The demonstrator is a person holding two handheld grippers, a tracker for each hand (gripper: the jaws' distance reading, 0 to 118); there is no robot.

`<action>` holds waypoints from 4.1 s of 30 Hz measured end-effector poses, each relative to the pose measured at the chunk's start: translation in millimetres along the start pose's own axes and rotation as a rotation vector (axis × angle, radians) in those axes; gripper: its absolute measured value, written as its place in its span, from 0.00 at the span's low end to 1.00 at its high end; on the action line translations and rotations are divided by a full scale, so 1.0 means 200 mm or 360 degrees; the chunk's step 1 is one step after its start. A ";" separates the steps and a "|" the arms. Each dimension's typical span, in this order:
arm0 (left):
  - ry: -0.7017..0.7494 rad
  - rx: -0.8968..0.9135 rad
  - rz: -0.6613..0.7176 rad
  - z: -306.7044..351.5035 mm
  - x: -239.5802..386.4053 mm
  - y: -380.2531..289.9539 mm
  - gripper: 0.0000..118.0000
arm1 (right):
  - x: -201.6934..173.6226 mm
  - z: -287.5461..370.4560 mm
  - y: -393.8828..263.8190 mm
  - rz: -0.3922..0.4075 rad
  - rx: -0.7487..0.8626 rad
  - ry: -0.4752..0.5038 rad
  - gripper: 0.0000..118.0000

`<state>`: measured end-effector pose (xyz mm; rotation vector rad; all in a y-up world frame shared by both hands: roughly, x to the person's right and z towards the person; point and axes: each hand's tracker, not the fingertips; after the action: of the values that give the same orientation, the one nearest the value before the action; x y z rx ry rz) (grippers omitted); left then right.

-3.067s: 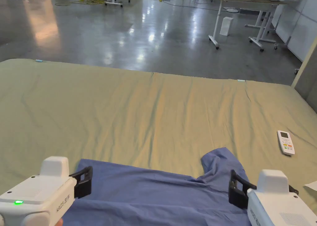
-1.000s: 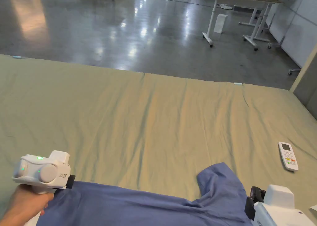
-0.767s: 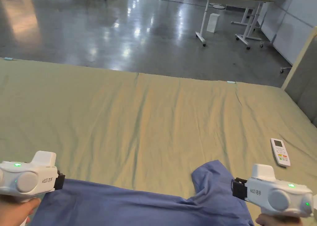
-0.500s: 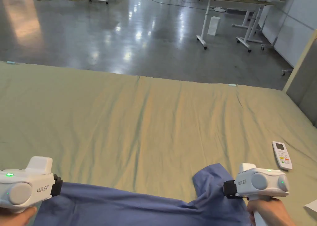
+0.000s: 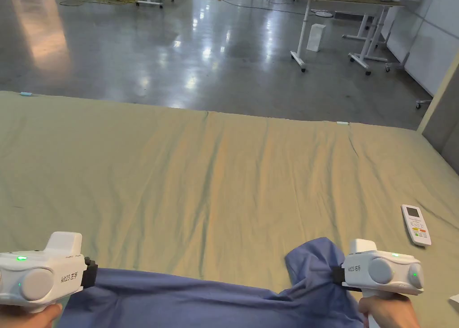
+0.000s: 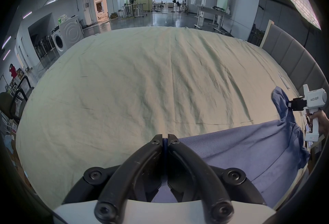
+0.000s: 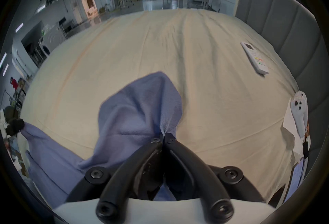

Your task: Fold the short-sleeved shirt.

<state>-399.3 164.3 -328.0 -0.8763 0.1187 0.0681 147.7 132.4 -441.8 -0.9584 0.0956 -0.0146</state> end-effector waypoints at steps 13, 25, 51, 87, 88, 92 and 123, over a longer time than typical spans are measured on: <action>-0.0068 0.0164 0.0036 0.40 -0.05 -0.09 0.04 | 0.06 0.69 -0.15 0.0024 0.0292 0.0086 0.00; -0.0136 0.0130 0.0091 0.70 -0.17 -0.47 0.04 | 0.10 1.06 -0.59 0.0085 0.0220 0.0040 0.00; 0.0003 -0.0285 -0.0094 0.50 -0.11 -0.85 0.22 | 0.04 0.84 -1.11 0.0152 -0.0207 -0.0174 0.35; 0.0186 0.1070 0.0070 0.92 0.35 -0.29 0.00 | -0.71 1.21 -0.50 0.0237 0.1413 -0.0254 0.00; 0.0174 0.1061 0.0063 0.92 0.33 -0.29 0.00 | -0.71 1.21 -0.50 0.0231 0.1413 -0.0253 0.00; -0.0026 0.0911 0.0096 0.97 0.21 -0.32 0.00 | -0.70 1.21 -0.49 0.0246 0.1390 -0.0235 0.00; -0.1186 -0.0431 0.0910 0.38 -0.52 -0.76 0.66 | -0.64 1.08 -0.58 0.0261 0.1103 -0.0217 0.00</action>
<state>-479.9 124.8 -150.7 -1.0129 -0.3501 0.9522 42.6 250.3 -214.3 -0.2554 0.0372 0.1600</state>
